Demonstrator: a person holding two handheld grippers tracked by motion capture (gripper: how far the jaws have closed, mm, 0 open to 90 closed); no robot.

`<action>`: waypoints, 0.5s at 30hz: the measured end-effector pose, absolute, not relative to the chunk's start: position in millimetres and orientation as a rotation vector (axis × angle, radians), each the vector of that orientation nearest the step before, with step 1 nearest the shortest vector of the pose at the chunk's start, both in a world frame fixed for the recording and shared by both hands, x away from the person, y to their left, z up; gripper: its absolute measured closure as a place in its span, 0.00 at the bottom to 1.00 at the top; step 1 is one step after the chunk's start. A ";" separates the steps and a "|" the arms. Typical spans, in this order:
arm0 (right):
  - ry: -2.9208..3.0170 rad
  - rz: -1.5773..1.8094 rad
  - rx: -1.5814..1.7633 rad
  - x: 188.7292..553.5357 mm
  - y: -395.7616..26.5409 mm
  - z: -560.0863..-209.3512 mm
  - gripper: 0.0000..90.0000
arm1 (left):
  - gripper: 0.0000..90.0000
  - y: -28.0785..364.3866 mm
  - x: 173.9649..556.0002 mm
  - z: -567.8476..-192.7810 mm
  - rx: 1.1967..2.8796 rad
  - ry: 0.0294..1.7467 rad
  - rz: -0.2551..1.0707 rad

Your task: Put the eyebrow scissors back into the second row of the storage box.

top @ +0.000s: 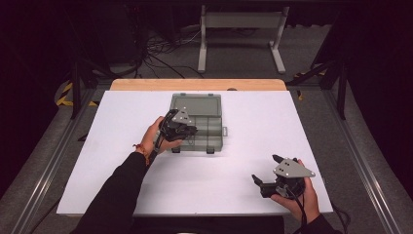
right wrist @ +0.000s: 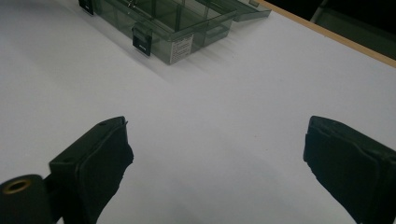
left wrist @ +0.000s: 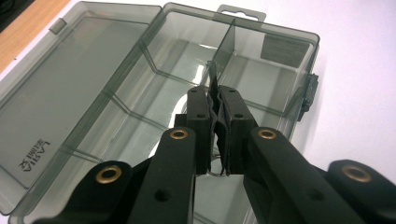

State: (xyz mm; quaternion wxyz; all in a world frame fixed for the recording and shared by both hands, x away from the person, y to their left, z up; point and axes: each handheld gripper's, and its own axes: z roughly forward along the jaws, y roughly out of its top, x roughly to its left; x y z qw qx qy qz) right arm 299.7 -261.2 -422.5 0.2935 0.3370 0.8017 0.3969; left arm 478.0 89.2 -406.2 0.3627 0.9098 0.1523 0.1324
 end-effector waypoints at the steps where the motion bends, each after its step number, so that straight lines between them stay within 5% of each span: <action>1: 2.135 1.057 0.898 299.7 -261.3 -422.5 0.09 | 0.94 89.1 478.1 -406.4 2.342 0.393 0.340; 15: 2.134 1.056 0.899 299.7 -261.3 -422.6 0.09 | 0.90 89.7 475.0 -407.8 2.316 0.398 0.349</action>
